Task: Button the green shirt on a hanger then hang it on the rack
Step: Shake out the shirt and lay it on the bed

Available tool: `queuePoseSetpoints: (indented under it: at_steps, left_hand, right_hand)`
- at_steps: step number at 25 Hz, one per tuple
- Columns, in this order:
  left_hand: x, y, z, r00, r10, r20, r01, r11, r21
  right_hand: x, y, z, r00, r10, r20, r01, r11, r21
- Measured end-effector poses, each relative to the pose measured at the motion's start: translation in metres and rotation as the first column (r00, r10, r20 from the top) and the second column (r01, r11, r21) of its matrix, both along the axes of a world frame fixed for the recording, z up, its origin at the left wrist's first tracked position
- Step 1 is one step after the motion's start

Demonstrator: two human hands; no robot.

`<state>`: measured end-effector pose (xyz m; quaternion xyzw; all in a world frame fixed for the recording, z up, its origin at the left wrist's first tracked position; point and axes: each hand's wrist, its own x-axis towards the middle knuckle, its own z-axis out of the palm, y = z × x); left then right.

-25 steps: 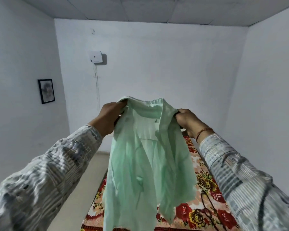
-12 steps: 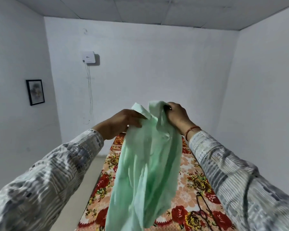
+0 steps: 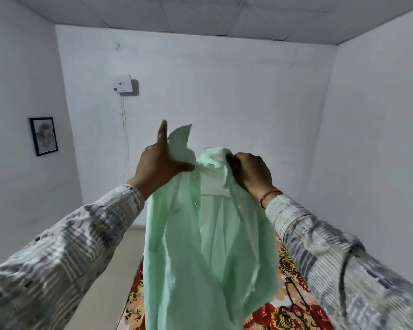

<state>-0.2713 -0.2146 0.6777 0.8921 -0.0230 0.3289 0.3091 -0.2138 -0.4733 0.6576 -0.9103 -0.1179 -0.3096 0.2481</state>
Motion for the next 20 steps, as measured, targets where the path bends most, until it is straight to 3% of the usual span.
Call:
queuePoseSetpoints:
  at_steps: [1, 2, 3, 4, 5, 6, 7, 9, 10, 12, 13, 15, 17, 19, 20]
  left_hand:
    - [0.003, 0.006, 0.001, 0.992, -0.097, -0.079, 0.077, 0.972, -0.222]
    - [0.005, 0.012, 0.000, 0.959, -0.269, -0.092, 0.195, 0.857, -0.477]
    - [0.007, 0.017, -0.001, 0.883, -0.467, -0.041, 0.314, 0.656, -0.686]
    - [0.006, 0.020, -0.001, 0.781, -0.623, 0.035, 0.393, 0.448, -0.803]
    - [0.006, 0.025, -0.002, 0.696, -0.715, 0.071, 0.422, 0.328, -0.845]
    - [0.007, 0.030, -0.004, 0.655, -0.754, 0.049, 0.434, 0.323, -0.841]
    - [0.008, 0.034, -0.006, 0.672, -0.740, -0.020, 0.436, 0.418, -0.797]
    - [0.013, 0.045, -0.010, 0.849, -0.468, -0.244, 0.315, 0.821, -0.477]
    - [0.017, 0.049, -0.014, 0.898, -0.317, -0.305, 0.214, 0.921, -0.326]
    - [0.020, 0.052, -0.019, 0.892, -0.265, -0.367, 0.129, 0.926, -0.355]
    - [0.019, 0.052, -0.021, 0.883, -0.277, -0.380, 0.108, 0.906, -0.409]
    - [0.014, 0.050, -0.022, 0.853, -0.342, -0.393, 0.129, 0.870, -0.476]
    - [0.011, 0.051, -0.020, 0.766, -0.526, -0.369, 0.229, 0.760, -0.609]
    - [0.007, 0.063, -0.017, 0.621, -0.699, -0.356, 0.342, 0.650, -0.679]
    - [0.008, 0.071, -0.016, 0.596, -0.699, -0.396, 0.389, 0.682, -0.619]
  right_hand:
    - [0.004, 0.006, 0.000, 1.000, 0.014, -0.010, -0.013, 0.999, 0.048]
    - [0.007, 0.013, 0.002, 0.995, 0.067, -0.074, -0.051, 0.978, 0.200]
    - [0.005, 0.021, 0.006, 0.963, 0.212, -0.168, -0.112, 0.877, 0.468]
    - [0.004, 0.028, 0.008, 0.898, 0.387, -0.209, -0.128, 0.684, 0.718]
    - [0.004, 0.031, 0.008, 0.827, 0.519, -0.217, -0.089, 0.501, 0.861]
    - [0.002, 0.032, 0.008, 0.777, 0.589, -0.221, -0.075, 0.435, 0.897]
    - [-0.002, 0.033, 0.007, 0.770, 0.585, -0.256, -0.086, 0.493, 0.866]
    - [-0.003, 0.032, -0.001, 0.862, 0.403, -0.306, -0.133, 0.764, 0.631]
    - [-0.001, 0.029, -0.005, 0.928, 0.248, -0.279, -0.113, 0.899, 0.424]
    - [0.001, 0.025, -0.012, 0.982, 0.053, -0.180, -0.036, 0.995, 0.097]
    - [-0.002, 0.026, -0.015, 0.986, 0.039, -0.163, -0.030, 0.998, 0.058]
    - [-0.007, 0.028, -0.018, 0.972, 0.111, -0.206, -0.066, 0.974, 0.215]
    - [-0.018, 0.028, -0.017, 0.895, 0.302, -0.328, -0.152, 0.898, 0.413]
    - [-0.027, 0.019, -0.016, 0.771, 0.388, -0.505, -0.201, 0.901, 0.385]
    - [-0.034, 0.013, -0.013, 0.732, 0.356, -0.581, -0.227, 0.931, 0.284]
